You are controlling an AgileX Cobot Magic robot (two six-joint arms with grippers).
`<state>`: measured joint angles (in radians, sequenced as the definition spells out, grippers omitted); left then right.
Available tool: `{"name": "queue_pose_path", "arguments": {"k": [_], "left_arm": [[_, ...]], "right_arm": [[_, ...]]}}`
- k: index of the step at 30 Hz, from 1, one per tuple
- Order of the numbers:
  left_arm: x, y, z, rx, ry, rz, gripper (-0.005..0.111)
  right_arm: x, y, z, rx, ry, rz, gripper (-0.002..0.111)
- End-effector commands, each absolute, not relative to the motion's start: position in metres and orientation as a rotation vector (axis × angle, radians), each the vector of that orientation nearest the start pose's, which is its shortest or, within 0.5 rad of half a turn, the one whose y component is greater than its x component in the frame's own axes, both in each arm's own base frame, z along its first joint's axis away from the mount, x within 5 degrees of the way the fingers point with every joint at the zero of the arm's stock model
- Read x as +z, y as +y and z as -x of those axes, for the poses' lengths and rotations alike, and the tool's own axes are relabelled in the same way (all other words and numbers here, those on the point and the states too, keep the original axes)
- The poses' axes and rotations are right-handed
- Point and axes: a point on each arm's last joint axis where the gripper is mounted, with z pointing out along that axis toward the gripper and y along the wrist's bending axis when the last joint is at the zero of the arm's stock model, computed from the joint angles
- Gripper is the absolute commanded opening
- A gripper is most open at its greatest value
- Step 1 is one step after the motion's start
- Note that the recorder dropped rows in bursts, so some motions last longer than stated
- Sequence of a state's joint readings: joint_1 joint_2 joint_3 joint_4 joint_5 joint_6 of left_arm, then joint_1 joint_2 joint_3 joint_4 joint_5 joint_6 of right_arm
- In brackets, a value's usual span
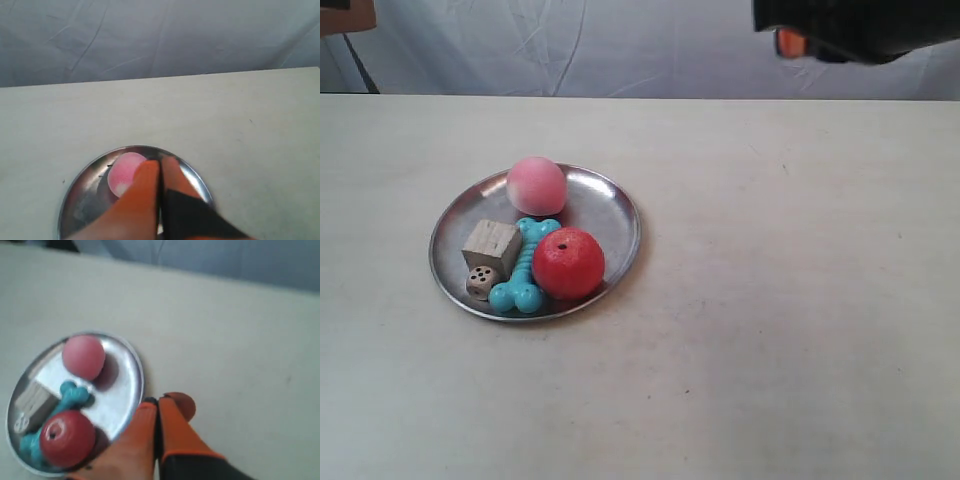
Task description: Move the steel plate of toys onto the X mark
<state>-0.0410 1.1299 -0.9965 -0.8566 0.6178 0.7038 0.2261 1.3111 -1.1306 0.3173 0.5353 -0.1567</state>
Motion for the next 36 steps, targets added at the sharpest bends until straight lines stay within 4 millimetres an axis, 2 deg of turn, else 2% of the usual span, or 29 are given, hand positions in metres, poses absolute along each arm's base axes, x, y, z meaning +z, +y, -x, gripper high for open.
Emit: {"name": "queue_pose_path", "arguments": {"k": [1,5,8,12,21,24,27,31,33,36], "left_arm": [[0.371,-0.060,-0.198,-0.538,1.950,-0.345,0.000],[0.374,-0.067,-0.169,-0.568,1.897,-0.404,0.000],[0.377,-0.071,-0.154,-0.593,1.861,-0.449,0.000],[0.378,-0.079,-0.143,-0.638,1.844,-0.514,0.000],[0.378,-0.087,-0.137,-0.675,1.834,-0.571,0.000],[0.378,-0.088,-0.137,-0.690,1.837,-0.572,0.000],[0.379,-0.088,-0.134,-0.701,1.838,-0.580,0.000],[0.378,-0.088,-0.132,-0.709,1.841,-0.590,0.000],[0.378,-0.088,-0.132,-0.707,1.842,-0.591,0.000],[0.378,-0.088,-0.132,-0.707,1.842,-0.591,0.000]], "right_arm": [[0.379,0.057,-0.226,0.232,1.852,0.212,0.000],[0.382,0.045,-0.183,0.244,1.710,0.171,0.000],[0.376,0.043,-0.163,0.343,1.706,0.097,0.000],[0.379,0.040,-0.146,0.367,1.687,0.097,0.000],[0.388,0.036,-0.128,0.371,1.613,0.095,0.000],[0.389,0.029,-0.110,0.359,1.570,0.073,0.000],[0.387,0.016,-0.074,0.304,1.446,0.019,0.000],[0.373,0.005,-0.031,0.207,1.257,-0.061,0.000],[0.365,0.003,-0.024,0.188,1.203,-0.080,0.000],[0.350,0.001,-0.025,0.175,1.168,-0.100,0.000]]}}
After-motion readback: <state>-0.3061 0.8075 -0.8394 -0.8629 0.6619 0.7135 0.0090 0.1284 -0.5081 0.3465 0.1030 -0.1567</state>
